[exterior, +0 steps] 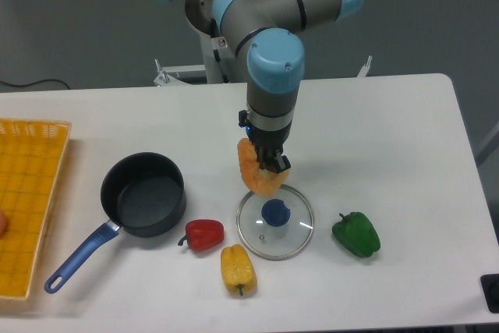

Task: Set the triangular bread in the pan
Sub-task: 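Lift the held triangular bread up from above the glass lid, then carry the bread toward the dark saucepan and lower it inside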

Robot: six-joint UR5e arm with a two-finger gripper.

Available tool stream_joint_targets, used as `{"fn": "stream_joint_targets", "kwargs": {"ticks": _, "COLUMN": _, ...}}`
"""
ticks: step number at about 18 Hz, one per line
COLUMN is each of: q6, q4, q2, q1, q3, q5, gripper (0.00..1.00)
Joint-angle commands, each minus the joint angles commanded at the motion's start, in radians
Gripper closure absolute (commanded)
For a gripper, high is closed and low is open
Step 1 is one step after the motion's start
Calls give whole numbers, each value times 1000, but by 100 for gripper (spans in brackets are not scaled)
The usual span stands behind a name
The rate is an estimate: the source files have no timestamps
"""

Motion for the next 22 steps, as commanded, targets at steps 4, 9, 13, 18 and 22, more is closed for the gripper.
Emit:
{"fn": "stream_joint_targets", "kwargs": {"ticks": 4, "q6": -61, "q4": 0, "q2": 3, "q1": -17, "q3": 0, "q5": 5, "gripper": 88}}
{"fn": "stream_joint_targets", "kwargs": {"ticks": 9, "q6": -138, "q4": 0, "q2": 20, "q1": -61, "q3": -8, "q5": 6, "gripper": 88}}
{"fn": "stream_joint_targets", "kwargs": {"ticks": 13, "q6": -244, "q4": 8, "q2": 11, "q1": -121, "q3": -8, "q5": 20, "gripper": 88}}
{"fn": "stream_joint_targets", "kwargs": {"ticks": 18, "q6": -362, "q4": 20, "q2": -8, "q1": -212, "q3": -8, "q5": 51, "gripper": 88}}
{"fn": "stream_joint_targets", "kwargs": {"ticks": 22, "q6": -497, "q4": 48, "q2": -44, "q1": -310, "q3": -3, "q5": 101, "gripper": 88}}
